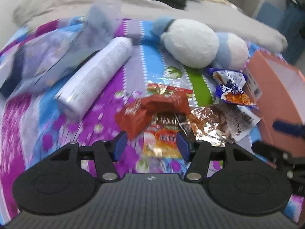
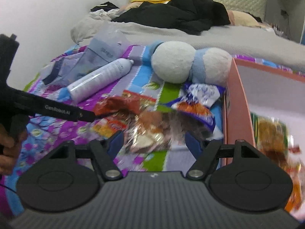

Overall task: Organize snacks
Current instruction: 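Grasp the red foil packet with the left gripper while the right grasps the blue-white packet, then lift the red foil packet with the left gripper while the right lifts the blue-white bag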

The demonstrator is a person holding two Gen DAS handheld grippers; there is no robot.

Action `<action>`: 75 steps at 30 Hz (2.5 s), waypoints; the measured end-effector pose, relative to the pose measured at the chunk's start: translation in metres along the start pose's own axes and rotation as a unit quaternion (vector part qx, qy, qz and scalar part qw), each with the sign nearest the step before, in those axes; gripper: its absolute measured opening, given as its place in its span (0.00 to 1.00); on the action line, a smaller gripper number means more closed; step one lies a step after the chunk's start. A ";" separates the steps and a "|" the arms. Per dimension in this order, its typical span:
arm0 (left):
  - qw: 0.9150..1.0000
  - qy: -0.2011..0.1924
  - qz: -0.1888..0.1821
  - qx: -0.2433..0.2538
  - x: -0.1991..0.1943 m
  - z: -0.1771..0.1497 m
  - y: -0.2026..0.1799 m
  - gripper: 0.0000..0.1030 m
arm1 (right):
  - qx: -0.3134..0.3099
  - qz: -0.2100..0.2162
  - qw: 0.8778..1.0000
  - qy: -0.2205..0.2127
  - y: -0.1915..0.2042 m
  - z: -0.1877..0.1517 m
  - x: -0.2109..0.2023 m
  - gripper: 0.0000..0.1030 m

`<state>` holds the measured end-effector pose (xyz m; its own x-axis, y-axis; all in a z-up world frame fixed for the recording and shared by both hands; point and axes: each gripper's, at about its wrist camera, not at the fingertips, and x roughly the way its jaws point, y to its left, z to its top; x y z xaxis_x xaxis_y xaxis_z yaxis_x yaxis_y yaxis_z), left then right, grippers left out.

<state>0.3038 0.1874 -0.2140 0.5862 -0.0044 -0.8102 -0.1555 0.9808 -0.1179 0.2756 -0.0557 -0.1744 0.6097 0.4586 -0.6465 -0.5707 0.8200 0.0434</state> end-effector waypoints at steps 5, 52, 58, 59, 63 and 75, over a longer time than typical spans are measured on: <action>0.996 0.006 0.007 0.086 0.030 0.022 -0.006 0.61 | -0.026 -0.029 0.999 -0.004 -0.010 0.017 0.028 0.67; 1.000 -0.008 -0.008 0.017 -0.086 -0.087 -0.049 0.41 | -0.169 -0.057 0.984 0.024 0.048 -0.039 -0.062 0.03; 0.999 0.008 -0.019 -0.032 -0.089 -0.120 -0.054 0.41 | -0.187 -0.050 0.980 0.043 0.063 -0.069 -0.083 0.03; 0.999 0.011 -0.021 -0.040 -0.088 -0.125 -0.053 0.41 | -0.190 -0.050 0.979 0.046 0.065 -0.073 -0.085 0.03; 0.997 0.023 -0.026 -0.075 -0.076 -0.135 -0.044 0.41 | -0.192 -0.045 0.979 0.054 0.069 -0.083 -0.092 0.04; 0.993 0.028 -0.051 -0.100 -0.056 -0.155 -0.033 0.64 | -0.159 -0.012 0.982 0.101 0.065 -0.114 -0.094 0.44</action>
<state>0.1526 0.1252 -0.2541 0.5629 -0.1176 -0.8181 -0.2561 0.9163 -0.3079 0.1182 -0.0844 -0.1982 0.5221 0.3367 -0.7837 -0.7197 0.6669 -0.1929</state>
